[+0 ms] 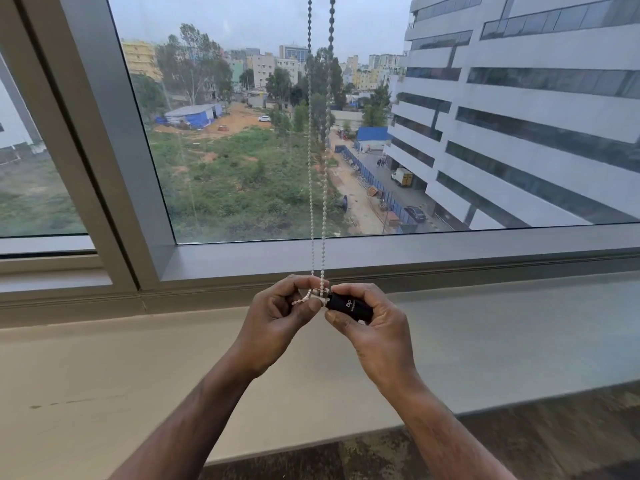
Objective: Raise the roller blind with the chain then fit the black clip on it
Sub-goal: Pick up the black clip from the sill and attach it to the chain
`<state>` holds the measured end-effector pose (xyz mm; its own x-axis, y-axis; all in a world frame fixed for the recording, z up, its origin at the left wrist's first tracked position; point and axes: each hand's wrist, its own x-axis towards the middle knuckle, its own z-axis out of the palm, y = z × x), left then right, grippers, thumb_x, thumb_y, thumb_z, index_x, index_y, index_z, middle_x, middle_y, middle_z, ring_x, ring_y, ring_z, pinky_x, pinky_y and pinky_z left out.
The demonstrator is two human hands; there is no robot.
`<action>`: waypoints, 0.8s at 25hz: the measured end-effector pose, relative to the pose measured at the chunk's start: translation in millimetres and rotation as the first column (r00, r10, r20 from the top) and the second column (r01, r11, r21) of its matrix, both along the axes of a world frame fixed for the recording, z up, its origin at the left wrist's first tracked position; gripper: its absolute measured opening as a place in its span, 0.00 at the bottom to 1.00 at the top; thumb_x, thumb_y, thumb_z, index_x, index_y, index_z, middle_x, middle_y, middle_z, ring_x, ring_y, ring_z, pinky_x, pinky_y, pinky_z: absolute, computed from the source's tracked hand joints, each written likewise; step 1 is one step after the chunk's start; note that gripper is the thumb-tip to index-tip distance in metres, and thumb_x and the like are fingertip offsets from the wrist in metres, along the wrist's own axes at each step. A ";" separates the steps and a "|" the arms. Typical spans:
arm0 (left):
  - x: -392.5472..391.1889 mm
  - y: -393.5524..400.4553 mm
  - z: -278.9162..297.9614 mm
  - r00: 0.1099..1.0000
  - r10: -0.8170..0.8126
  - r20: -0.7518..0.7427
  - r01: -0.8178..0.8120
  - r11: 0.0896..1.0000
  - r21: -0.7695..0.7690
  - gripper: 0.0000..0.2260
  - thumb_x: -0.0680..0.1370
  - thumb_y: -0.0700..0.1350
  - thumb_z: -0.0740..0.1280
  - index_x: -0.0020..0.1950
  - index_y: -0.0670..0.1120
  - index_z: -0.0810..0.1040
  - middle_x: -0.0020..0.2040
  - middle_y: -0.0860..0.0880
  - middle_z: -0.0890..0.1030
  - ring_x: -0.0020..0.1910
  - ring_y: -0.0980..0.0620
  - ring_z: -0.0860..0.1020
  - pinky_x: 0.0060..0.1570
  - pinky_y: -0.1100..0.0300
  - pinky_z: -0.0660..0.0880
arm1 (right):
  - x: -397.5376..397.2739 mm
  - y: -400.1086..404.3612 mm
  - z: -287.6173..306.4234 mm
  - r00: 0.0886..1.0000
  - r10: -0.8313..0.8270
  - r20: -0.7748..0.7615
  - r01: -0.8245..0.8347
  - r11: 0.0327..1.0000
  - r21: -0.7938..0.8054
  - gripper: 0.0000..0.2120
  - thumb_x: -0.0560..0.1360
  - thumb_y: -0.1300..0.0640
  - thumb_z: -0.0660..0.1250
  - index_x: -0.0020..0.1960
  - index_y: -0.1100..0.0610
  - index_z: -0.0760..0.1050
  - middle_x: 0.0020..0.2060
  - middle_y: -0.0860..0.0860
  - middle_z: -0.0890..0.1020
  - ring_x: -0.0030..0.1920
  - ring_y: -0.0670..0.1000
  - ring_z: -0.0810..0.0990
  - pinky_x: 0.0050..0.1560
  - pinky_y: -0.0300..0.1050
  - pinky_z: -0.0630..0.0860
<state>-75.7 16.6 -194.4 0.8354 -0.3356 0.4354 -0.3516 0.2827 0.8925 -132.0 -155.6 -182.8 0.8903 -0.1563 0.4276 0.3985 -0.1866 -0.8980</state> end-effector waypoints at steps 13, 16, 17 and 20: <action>0.6 -0.5 2.4 0.998 0.069 0.002 -0.069 0.996 0.061 0.11 0.75 0.39 0.73 0.57 0.42 0.83 0.52 0.35 0.85 0.47 0.50 0.80 0.51 0.54 0.78 | 1.9 1.7 -2.4 0.972 -0.162 0.169 0.197 0.957 -0.215 0.16 0.67 0.61 0.82 0.50 0.56 0.81 0.44 0.46 0.87 0.47 0.39 0.86 0.47 0.30 0.79; 4.6 1.6 0.8 0.998 0.064 -0.009 -0.064 0.997 0.050 0.10 0.75 0.39 0.73 0.56 0.44 0.84 0.50 0.41 0.87 0.47 0.51 0.81 0.52 0.55 0.79 | 5.2 1.0 -0.9 0.992 -0.129 -0.012 0.127 0.986 -0.112 0.13 0.68 0.55 0.82 0.47 0.52 0.81 0.40 0.47 0.88 0.42 0.45 0.87 0.45 0.41 0.83; 5.4 1.6 -0.6 0.998 0.063 -0.014 -0.062 0.997 0.046 0.09 0.75 0.39 0.72 0.55 0.45 0.84 0.49 0.43 0.87 0.47 0.50 0.80 0.53 0.54 0.79 | 6.4 1.2 -1.6 0.993 -0.092 -0.075 0.088 0.995 -0.052 0.12 0.68 0.55 0.82 0.47 0.53 0.81 0.40 0.49 0.88 0.42 0.48 0.87 0.45 0.45 0.84; 9.9 1.2 -4.2 0.999 0.050 -0.010 -0.049 0.997 0.056 0.09 0.76 0.39 0.72 0.55 0.47 0.85 0.51 0.40 0.86 0.50 0.46 0.81 0.55 0.51 0.79 | 10.5 4.4 -6.1 0.980 0.068 -0.188 -0.030 0.979 0.200 0.13 0.71 0.58 0.80 0.49 0.61 0.78 0.42 0.57 0.89 0.45 0.58 0.88 0.47 0.51 0.86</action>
<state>-65.8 17.8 -198.6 0.8563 -0.3172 0.4076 -0.3537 0.2148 0.9103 -121.5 -151.2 -188.9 0.9614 -0.1740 0.2130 0.2188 0.0148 -0.9757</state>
